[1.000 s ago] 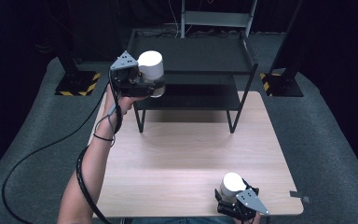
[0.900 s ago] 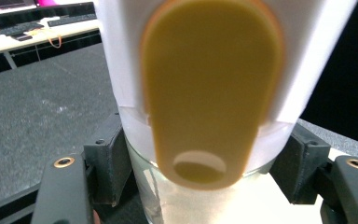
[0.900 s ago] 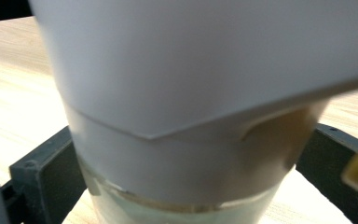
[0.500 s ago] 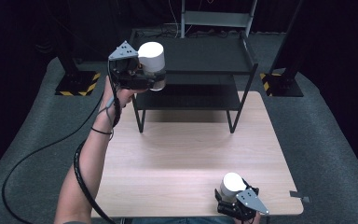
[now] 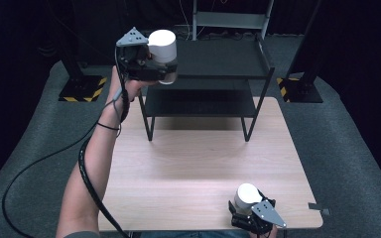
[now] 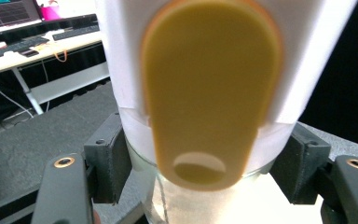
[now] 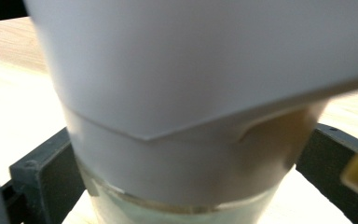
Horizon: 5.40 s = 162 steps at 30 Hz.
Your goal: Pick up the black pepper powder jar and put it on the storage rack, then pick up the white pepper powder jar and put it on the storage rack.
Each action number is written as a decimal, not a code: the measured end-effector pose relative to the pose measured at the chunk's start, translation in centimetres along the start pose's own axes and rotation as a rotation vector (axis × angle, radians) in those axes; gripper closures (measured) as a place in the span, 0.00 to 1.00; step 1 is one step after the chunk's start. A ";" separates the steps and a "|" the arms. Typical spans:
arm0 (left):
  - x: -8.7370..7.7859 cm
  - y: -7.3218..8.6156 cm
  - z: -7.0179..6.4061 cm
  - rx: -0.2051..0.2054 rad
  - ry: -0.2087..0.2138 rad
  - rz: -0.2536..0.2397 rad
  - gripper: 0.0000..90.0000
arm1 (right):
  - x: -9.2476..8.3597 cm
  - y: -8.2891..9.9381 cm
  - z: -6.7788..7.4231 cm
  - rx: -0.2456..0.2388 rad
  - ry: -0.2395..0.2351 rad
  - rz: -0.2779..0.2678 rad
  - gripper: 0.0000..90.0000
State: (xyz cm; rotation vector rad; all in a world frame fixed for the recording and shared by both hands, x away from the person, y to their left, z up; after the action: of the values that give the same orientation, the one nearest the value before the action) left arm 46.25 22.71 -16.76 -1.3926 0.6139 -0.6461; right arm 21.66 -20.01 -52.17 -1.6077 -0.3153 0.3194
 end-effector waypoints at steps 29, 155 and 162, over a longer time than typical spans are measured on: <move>4.0 -0.2 3.1 -0.052 -0.063 0.093 0.33 | 0.0 0.0 0.0 0.003 -0.001 -0.002 0.00; -11.4 31.9 -10.5 -0.156 -0.239 0.498 0.00 | -0.7 0.4 -0.2 -0.011 -0.048 -0.048 0.24; -11.4 31.9 -10.5 -0.149 -0.233 0.495 0.00 | -0.4 -0.2 -0.2 -0.022 -0.069 -0.020 0.32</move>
State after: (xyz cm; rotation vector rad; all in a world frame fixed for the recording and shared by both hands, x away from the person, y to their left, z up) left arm 32.40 25.95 -49.26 -1.3579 0.7933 -0.0424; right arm 21.42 -20.36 -51.93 -1.6161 -0.3885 0.3576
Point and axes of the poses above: each handheld gripper's, and its own axes: x roughly forward along the jaws, y roughly out of its underside, z roughly to its left, the point moved 8 cm from there along x, roughly forward along the jaws, and after that the axes turned 15 degrees about -z, right-handed, at the moved point
